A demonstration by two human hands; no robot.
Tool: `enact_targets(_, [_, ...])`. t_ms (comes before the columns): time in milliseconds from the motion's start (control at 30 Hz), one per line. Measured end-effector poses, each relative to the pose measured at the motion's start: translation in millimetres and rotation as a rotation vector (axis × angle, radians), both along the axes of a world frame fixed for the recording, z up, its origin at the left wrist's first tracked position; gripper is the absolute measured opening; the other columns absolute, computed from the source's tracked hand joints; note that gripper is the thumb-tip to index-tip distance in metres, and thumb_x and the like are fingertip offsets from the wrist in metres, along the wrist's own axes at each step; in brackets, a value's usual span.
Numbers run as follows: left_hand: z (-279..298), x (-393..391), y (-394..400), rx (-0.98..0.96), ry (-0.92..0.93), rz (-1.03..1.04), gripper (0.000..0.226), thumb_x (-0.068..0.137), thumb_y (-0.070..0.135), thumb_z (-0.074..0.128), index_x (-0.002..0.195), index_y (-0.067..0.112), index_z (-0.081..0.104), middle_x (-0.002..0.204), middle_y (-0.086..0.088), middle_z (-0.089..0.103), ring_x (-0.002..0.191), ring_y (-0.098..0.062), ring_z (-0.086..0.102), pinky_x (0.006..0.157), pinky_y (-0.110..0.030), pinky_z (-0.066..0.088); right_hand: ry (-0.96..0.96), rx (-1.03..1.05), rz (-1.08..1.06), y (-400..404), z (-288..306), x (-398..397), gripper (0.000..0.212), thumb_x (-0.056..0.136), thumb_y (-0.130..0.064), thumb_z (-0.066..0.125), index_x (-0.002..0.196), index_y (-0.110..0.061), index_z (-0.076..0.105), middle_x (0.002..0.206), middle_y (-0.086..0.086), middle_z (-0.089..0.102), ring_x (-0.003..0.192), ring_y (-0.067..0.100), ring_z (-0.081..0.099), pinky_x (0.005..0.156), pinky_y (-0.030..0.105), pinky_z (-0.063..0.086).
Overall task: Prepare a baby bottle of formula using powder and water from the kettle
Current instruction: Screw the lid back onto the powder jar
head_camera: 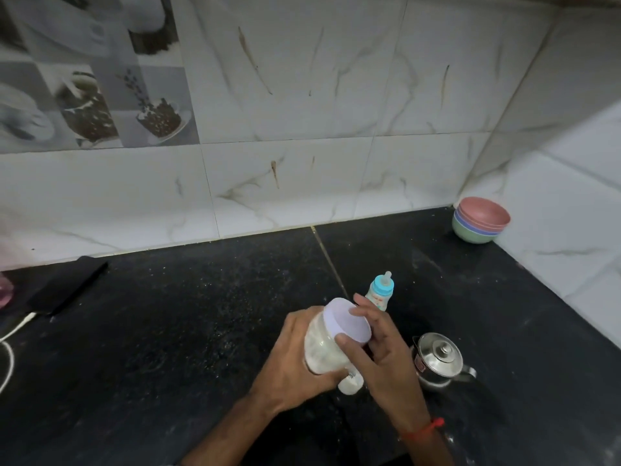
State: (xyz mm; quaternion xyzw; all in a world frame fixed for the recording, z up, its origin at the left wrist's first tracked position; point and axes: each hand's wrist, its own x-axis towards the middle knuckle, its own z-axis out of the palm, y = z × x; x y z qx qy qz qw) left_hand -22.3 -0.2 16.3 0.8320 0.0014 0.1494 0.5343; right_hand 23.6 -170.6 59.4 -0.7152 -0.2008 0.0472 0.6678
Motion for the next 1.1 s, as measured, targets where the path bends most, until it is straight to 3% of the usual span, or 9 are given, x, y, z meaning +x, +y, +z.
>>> enact_targets(167, [19, -6, 1, 0.112, -0.005, 0.034, 0.099, 0.063, 0.057, 0.089, 0.147, 0.035, 0.041, 0.142, 0.018, 0.042, 0.133, -0.001, 0.049, 0.102, -0.024, 0.053, -0.169, -0.268, 0.265, -16, 26, 8, 0.062, 0.097, -0.026, 0.068, 0.152, -0.038, 0.041, 0.160, -0.026, 0.036, 0.152, 0.003, 0.028, 0.122, 0.036, 0.031])
enact_targets(300, [37, -10, -1, 0.194, 0.018, -0.007, 0.096, 0.062, 0.057, 0.084, 0.146, 0.038, 0.040, 0.142, 0.023, 0.044, 0.135, -0.001, 0.047, 0.109, -0.034, 0.050, -0.290, -0.569, 0.471, -35, 48, 28, 0.075, 0.098, -0.028, 0.066, 0.155, -0.053, 0.023, 0.161, -0.021, 0.032, 0.152, 0.004, 0.026, 0.123, 0.040, 0.030])
enact_targets(433, [52, -14, -10, 0.206, 0.057, -0.031, 0.090, 0.059, 0.052, 0.085, 0.136, 0.055, 0.038, 0.136, 0.031, 0.051, 0.130, 0.002, 0.052, 0.108, -0.030, 0.050, -0.257, -0.623, 0.581, -45, 67, 40, 0.070, 0.092, -0.025, 0.072, 0.147, -0.052, 0.039, 0.149, -0.020, 0.036, 0.144, 0.010, 0.036, 0.116, 0.044, 0.042])
enact_targets(667, [54, -23, -9, 0.270, 0.108, -0.066, 0.097, 0.059, 0.043, 0.090, 0.142, 0.049, 0.039, 0.132, 0.028, 0.056, 0.121, 0.000, 0.059, 0.094, -0.033, 0.057, -0.218, -0.580, 0.699, -52, 77, 44, 0.070, 0.084, -0.015, 0.080, 0.141, -0.044, 0.051, 0.146, -0.016, 0.041, 0.143, 0.018, 0.042, 0.108, 0.044, 0.051])
enact_targets(833, [58, -28, -12, 0.381, 0.126, -0.088, 0.096, 0.060, 0.054, 0.085, 0.143, 0.052, 0.036, 0.129, 0.027, 0.054, 0.117, -0.005, 0.058, 0.091, -0.035, 0.058, -0.162, -0.691, 0.516, -50, 91, 32, 0.066, 0.075, -0.058, 0.082, 0.133, -0.041, 0.056, 0.114, -0.015, 0.063, 0.093, 0.005, 0.068, 0.080, 0.031, 0.062])
enact_targets(933, [68, -29, -20, 0.369, 0.092, -0.108, 0.090, 0.062, 0.054, 0.084, 0.139, 0.054, 0.038, 0.128, 0.030, 0.055, 0.116, 0.000, 0.058, 0.091, -0.031, 0.058, -0.379, -1.029, 0.130, -41, 88, 21, 0.087, 0.067, -0.099, 0.026, 0.098, -0.029, 0.067, 0.079, -0.011, 0.065, 0.078, 0.011, 0.063, 0.063, 0.026, 0.048])
enact_targets(1000, [72, -30, -27, 0.352, 0.066, -0.110, 0.089, 0.063, 0.050, 0.086, 0.137, 0.055, 0.036, 0.128, 0.034, 0.054, 0.118, 0.005, 0.057, 0.094, -0.026, 0.056, -0.578, -1.128, -0.055, -43, 81, 20, 0.112, 0.066, -0.099, -0.011, 0.091, -0.026, 0.070, 0.081, -0.007, 0.068, 0.080, 0.014, 0.062, 0.063, 0.028, 0.040])
enact_targets(1033, [73, -30, -29, 0.343, 0.060, -0.106, 0.090, 0.063, 0.048, 0.087, 0.137, 0.055, 0.036, 0.129, 0.035, 0.054, 0.119, 0.006, 0.057, 0.095, -0.026, 0.056, -0.599, -1.080, -0.081, -48, 80, 23, 0.112, 0.068, -0.098, -0.011, 0.096, -0.027, 0.072, 0.084, -0.007, 0.069, 0.081, 0.014, 0.062, 0.064, 0.029, 0.042])
enact_targets(1100, [74, -30, -31, 0.319, 0.065, -0.089, 0.091, 0.062, 0.047, 0.088, 0.137, 0.057, 0.037, 0.129, 0.034, 0.055, 0.118, 0.003, 0.059, 0.093, -0.030, 0.058, -0.561, -0.865, 0.075, -61, 85, 30, 0.084, 0.078, -0.096, 0.020, 0.126, -0.040, 0.062, 0.107, -0.017, 0.067, 0.091, 0.004, 0.062, 0.071, 0.027, 0.049])
